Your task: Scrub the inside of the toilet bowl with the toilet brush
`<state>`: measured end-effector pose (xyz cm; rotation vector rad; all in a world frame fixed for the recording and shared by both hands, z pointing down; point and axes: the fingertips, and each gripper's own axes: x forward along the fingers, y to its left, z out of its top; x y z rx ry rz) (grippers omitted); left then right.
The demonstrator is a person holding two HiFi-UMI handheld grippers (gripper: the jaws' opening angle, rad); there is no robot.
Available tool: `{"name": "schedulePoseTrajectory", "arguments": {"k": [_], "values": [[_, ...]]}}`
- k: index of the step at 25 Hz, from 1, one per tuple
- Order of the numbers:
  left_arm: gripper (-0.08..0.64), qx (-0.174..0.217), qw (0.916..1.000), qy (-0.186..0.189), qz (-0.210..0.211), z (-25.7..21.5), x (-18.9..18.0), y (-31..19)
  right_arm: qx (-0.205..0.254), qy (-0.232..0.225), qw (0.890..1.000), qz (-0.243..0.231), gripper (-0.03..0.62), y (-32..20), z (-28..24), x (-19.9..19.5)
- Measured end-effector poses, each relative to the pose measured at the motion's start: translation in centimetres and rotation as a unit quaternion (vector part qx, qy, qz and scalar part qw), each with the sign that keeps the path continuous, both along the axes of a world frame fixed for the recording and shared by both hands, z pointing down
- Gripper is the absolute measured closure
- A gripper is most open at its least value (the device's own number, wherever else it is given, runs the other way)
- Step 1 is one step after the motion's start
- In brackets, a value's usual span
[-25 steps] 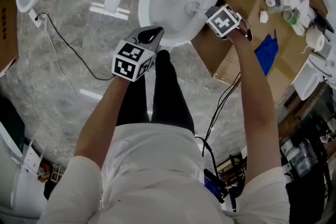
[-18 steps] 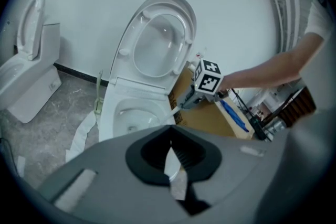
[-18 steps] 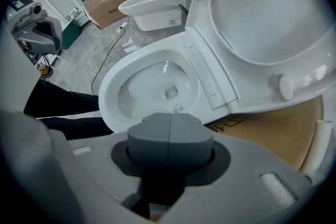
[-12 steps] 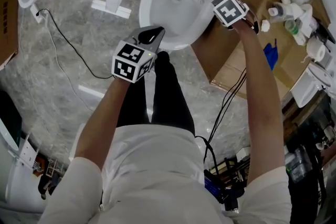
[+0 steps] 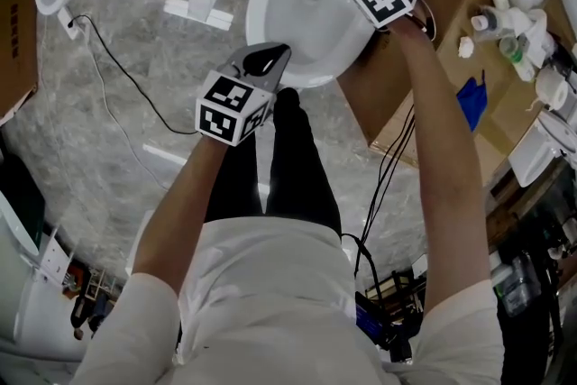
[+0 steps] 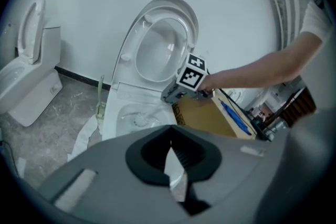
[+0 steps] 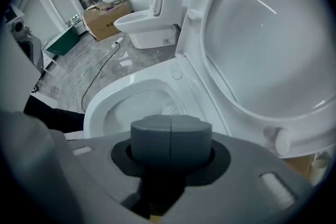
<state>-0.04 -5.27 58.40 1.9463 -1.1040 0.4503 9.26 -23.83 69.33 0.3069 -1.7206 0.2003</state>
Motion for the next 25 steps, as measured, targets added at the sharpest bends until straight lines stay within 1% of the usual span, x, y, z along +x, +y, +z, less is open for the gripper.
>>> {"name": "schedulePoseTrajectory", "arguments": {"k": [3,6,8,13,20,25], "values": [[0.566,0.000,1.0000,-0.002,-0.003,0.0,-0.6,0.1,-0.002,-0.019,1.000,0.009,0.449,0.5,0.5,-1.7],[0.566,-0.001,1.0000,-0.004,-0.004,0.1,-1.1,0.4,-0.007,-0.028,1.000,0.008,0.449,1.3,1.2,-3.1],[0.566,-0.003,1.0000,-0.005,-0.003,0.3,-1.3,0.6,-0.007,-0.033,0.999,0.007,0.449,1.6,1.5,-3.8],[0.566,-0.005,1.0000,-0.005,0.000,0.6,-1.6,1.1,-0.023,-0.048,0.999,0.011,0.448,3.5,2.3,-5.2],[0.566,-0.003,0.9999,-0.004,0.010,0.3,-1.4,1.5,-0.050,-0.064,0.997,0.008,0.448,7.2,2.9,-6.0],[0.566,-0.004,0.9999,-0.003,0.013,0.4,-1.4,1.7,-0.083,-0.051,0.995,0.023,0.448,10.1,4.0,-4.6]]}}
